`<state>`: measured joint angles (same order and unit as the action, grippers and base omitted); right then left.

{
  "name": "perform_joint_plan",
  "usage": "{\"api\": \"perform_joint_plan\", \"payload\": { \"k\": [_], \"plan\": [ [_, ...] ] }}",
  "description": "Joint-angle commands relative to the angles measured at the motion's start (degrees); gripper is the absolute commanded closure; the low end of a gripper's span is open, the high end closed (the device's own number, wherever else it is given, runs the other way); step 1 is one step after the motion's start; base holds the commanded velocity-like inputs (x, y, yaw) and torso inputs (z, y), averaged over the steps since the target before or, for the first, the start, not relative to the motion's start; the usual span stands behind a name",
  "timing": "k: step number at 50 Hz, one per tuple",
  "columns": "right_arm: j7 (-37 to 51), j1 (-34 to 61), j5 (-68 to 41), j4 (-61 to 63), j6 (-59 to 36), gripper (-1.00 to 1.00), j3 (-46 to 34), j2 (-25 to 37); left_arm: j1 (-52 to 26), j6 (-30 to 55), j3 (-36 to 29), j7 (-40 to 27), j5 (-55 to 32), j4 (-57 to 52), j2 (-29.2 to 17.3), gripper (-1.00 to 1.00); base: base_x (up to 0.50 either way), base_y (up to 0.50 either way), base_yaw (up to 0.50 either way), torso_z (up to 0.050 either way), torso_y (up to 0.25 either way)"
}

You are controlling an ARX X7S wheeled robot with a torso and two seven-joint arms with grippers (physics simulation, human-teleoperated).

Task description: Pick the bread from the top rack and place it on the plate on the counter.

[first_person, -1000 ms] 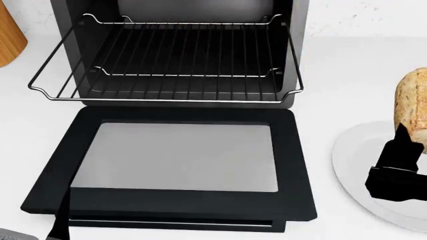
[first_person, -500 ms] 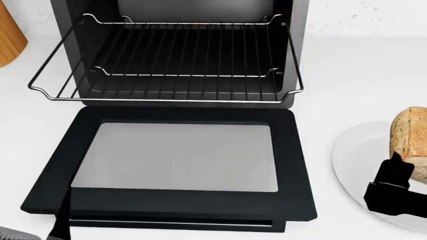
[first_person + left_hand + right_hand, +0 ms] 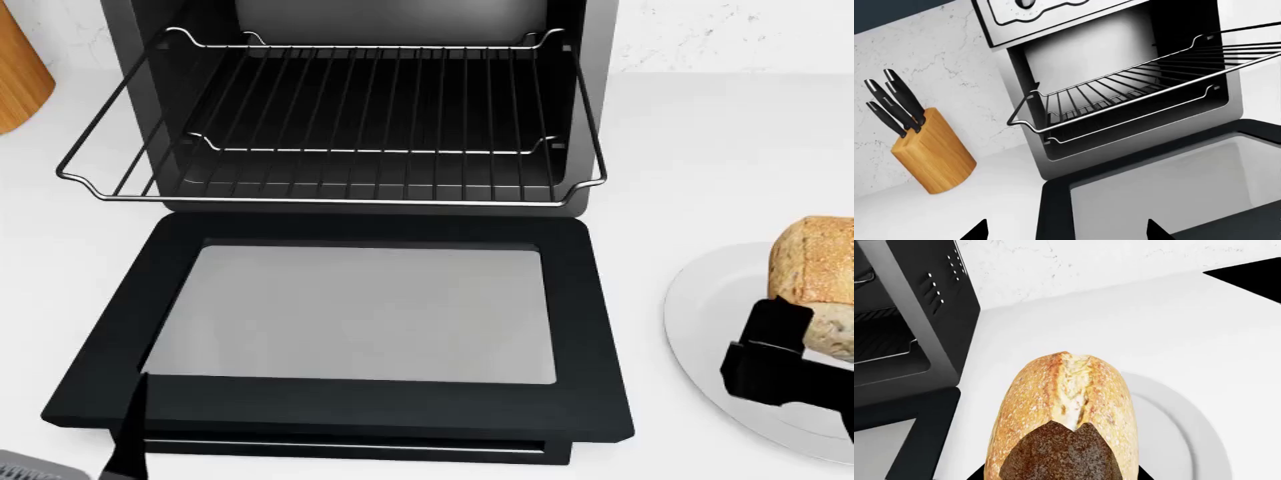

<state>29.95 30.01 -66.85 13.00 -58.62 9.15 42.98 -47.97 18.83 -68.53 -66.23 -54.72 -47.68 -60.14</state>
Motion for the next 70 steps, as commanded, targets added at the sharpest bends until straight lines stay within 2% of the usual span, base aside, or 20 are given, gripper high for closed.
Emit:
{"api": "perform_joint_plan", "payload": {
  "k": [1, 15, 46, 47, 60, 70],
  "plan": [
    [-3.97, 2.39, 4.72, -5.14, 1.52, 1.0, -3.59, -0.79, -0.94, 1.34, 0.18, -0.2, -0.86, -0.2, 0.66, -1.0, 0.0, 0.0, 0.0, 0.0, 0.0],
    [-7.34, 5.36, 9.36, -12.34, 4.58, 1.0, -7.82, -2.93, -0.99, 1.76, 0.2, -0.27, -1.09, 0.01, 0.99, -1.0, 0.0, 0.0, 0.0, 0.0, 0.0],
    [-12.56, 8.35, 15.07, -23.58, 11.22, 1.0, -11.61, -6.06, -0.77, 2.6, 0.2, -1.15, -1.31, -0.89, 1.12, -1.0, 0.0, 0.0, 0.0, 0.0, 0.0],
    [-12.4, 8.18, 15.17, -23.37, 11.29, -1.0, -11.64, -6.04, -0.71, 2.58, 0.18, -1.17, -1.27, -0.91, 1.11, -1.0, 0.0, 0.0, 0.0, 0.0, 0.0],
    [-9.13, 6.13, 13.67, -16.23, 10.64, -1.0, -9.81, -4.88, -0.51, 2.4, 0.19, -0.77, -1.11, -0.48, 1.41, -1.0, 0.0, 0.0, 0.0, 0.0, 0.0],
    [-4.9, 5.27, 9.79, -3.69, 7.49, -1.0, -7.59, -2.52, -0.42, 2.38, 0.08, -0.16, -0.95, 0.17, 2.09, -1.0, 0.0, 0.0, 0.0, 0.0, 0.0]
  ]
}}
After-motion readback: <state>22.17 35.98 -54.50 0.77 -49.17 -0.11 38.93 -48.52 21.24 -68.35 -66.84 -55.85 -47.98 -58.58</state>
